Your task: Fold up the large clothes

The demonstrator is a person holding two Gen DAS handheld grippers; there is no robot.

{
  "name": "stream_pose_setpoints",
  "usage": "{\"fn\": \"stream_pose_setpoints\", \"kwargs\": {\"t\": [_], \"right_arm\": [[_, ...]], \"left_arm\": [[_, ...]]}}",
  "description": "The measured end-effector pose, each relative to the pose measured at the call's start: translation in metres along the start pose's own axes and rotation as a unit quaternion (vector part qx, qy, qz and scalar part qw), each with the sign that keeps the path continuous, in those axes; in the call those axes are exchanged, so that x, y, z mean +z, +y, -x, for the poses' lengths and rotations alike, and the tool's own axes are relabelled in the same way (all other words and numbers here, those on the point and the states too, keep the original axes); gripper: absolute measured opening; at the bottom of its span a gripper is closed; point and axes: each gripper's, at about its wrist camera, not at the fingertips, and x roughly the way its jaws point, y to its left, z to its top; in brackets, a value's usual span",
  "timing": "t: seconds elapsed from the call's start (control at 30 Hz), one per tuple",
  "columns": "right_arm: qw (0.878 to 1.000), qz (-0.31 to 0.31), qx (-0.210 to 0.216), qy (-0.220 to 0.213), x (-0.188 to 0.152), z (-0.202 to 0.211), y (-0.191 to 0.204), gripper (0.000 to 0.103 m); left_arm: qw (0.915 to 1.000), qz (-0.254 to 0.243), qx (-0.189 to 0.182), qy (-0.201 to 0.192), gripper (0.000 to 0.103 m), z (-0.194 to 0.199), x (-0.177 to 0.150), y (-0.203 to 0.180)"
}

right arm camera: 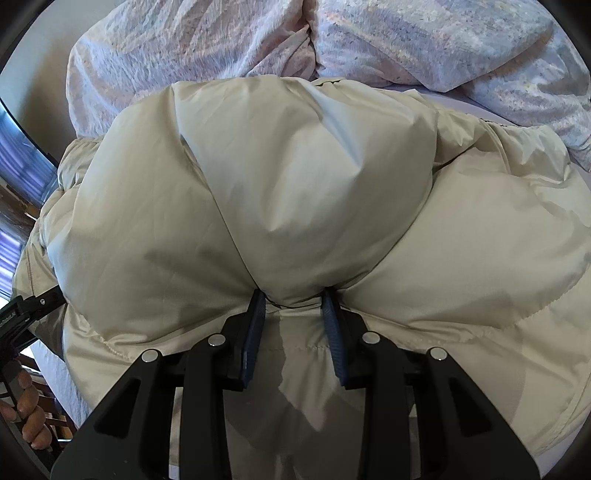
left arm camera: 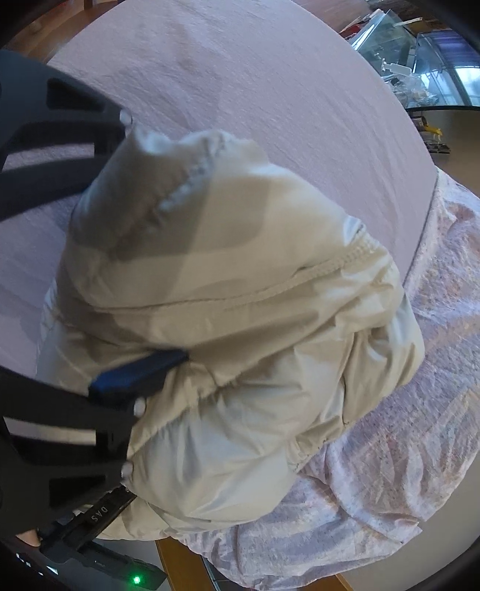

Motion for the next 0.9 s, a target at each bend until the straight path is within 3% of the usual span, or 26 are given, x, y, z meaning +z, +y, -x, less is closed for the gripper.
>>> {"fn": "stream_pose_setpoints", "kwargs": {"t": [0.1, 0.2, 0.43, 0.9], "right_arm": [[1.0, -0.002, 0.004, -0.003, 0.0, 0.001, -0.001, 0.033], [1.0, -0.002, 0.006, -0.005, -0.001, 0.001, -0.003, 0.033], [1.0, -0.008, 0.019, -0.004, -0.001, 0.004, -0.007, 0.033], [0.998, -0.039, 0.037, -0.027, -0.012, 0.045, -0.053, 0.033]], "left_arm": [[0.9999, -0.005, -0.006, -0.014, 0.032, 0.011, 0.002, -0.004], [0.9993, -0.021, -0.007, -0.029, 0.027, 0.024, 0.003, -0.013], [0.995, -0.054, -0.042, -0.073, 0.024, 0.068, 0.005, -0.051], [0.9712, -0.168, -0.119, -0.12, 0.024, 0.13, -0.018, -0.173]]}}
